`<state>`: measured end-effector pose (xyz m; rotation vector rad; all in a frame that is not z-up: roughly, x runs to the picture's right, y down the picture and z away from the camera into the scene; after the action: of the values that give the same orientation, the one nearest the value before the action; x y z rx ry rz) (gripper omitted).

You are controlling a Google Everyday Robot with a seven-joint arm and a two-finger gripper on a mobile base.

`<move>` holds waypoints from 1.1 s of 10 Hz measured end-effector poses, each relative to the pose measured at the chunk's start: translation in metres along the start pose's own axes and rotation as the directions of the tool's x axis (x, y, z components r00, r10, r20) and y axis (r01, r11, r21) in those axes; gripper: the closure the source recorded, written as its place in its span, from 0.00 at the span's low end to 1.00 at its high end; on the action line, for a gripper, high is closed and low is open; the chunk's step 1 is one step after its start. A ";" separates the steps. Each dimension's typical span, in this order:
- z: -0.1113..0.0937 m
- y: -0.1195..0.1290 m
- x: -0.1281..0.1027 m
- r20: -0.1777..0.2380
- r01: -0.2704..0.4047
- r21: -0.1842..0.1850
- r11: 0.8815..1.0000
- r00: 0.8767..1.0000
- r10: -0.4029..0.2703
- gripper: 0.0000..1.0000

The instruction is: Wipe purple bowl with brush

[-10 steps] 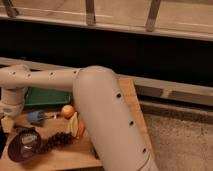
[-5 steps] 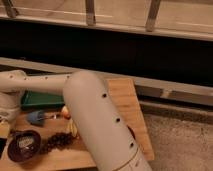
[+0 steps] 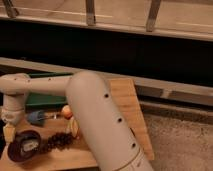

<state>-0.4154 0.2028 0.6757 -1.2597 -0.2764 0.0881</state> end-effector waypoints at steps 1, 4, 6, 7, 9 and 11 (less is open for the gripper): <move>-0.007 -0.003 0.008 -0.005 -0.028 0.017 0.999 1.000 0.028 1.00; -0.022 -0.016 0.011 -0.028 -0.047 0.070 0.996 0.998 0.049 1.00; -0.024 -0.027 -0.010 -0.031 -0.013 0.079 0.997 0.999 0.015 1.00; -0.022 -0.031 -0.023 -0.036 0.019 0.076 0.997 0.999 -0.016 1.00; -0.011 -0.022 -0.039 -0.051 0.072 0.048 0.996 0.996 -0.069 1.00; 0.006 0.000 -0.043 -0.070 0.095 0.003 0.995 0.993 -0.094 1.00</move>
<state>-0.4581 0.1992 0.6711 -1.2389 -0.2747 -0.0363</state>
